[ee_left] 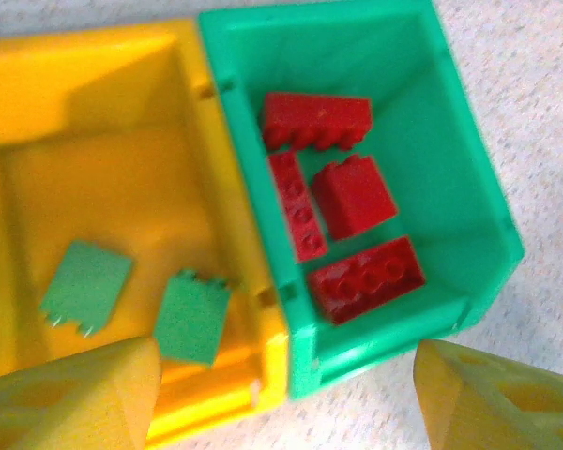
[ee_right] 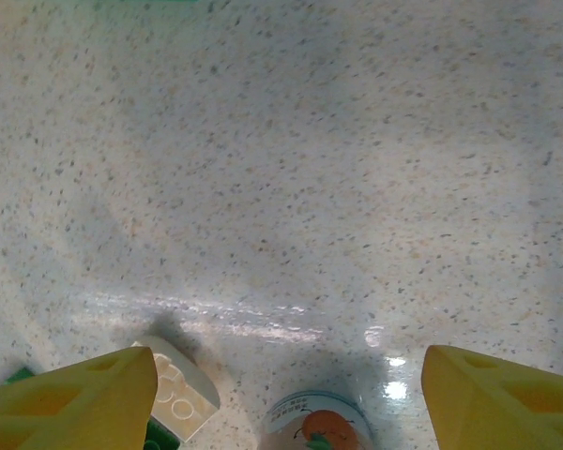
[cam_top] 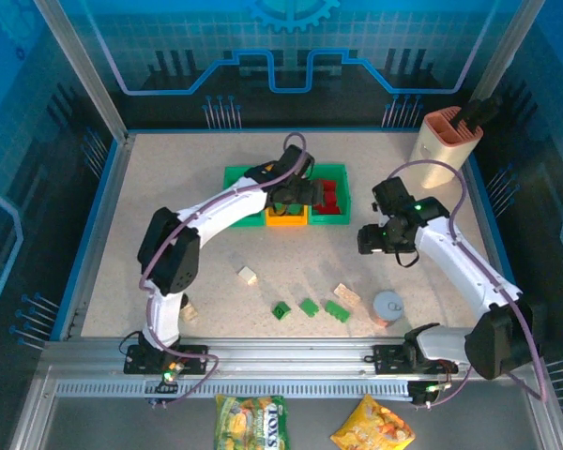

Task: Sort the legos into containers by color
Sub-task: Place the lego in the container, then pick up the lego from the bottom-center of the table.

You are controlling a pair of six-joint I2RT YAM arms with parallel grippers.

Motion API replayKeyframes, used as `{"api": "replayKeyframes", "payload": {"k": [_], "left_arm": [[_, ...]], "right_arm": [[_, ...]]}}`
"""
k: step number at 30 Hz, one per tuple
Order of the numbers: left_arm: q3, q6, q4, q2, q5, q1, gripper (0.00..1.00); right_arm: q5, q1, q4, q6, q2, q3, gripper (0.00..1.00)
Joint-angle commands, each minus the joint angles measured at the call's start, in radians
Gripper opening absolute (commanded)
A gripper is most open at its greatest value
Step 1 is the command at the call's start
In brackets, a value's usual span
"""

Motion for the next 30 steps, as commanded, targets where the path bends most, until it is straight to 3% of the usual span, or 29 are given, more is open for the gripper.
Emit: {"api": "replayKeyframes", "payload": {"k": [1,14,22,30], "left_arm": [[-0.055,0.042,-0.107,-0.112,0.047,0.017,0.72],[-0.290,0.099,-0.286,-0.405,0.154,0.185,0.73],[-0.381,0.134,-0.342,-0.550,0.289,0.349,0.73],[-0.467,0.222,-0.340,-0.642,0.301,0.494,0.74]], "right_arm": [[-0.012,0.048,-0.014,-0.014,0.019,0.014,0.75],[-0.013,0.222,-0.053,-0.030,0.095,0.006,0.72],[-0.026,0.346,-0.092,-0.018,0.138,0.011,0.67],[-0.026,0.483,-0.109,0.004,0.242,0.027,0.63]]}}
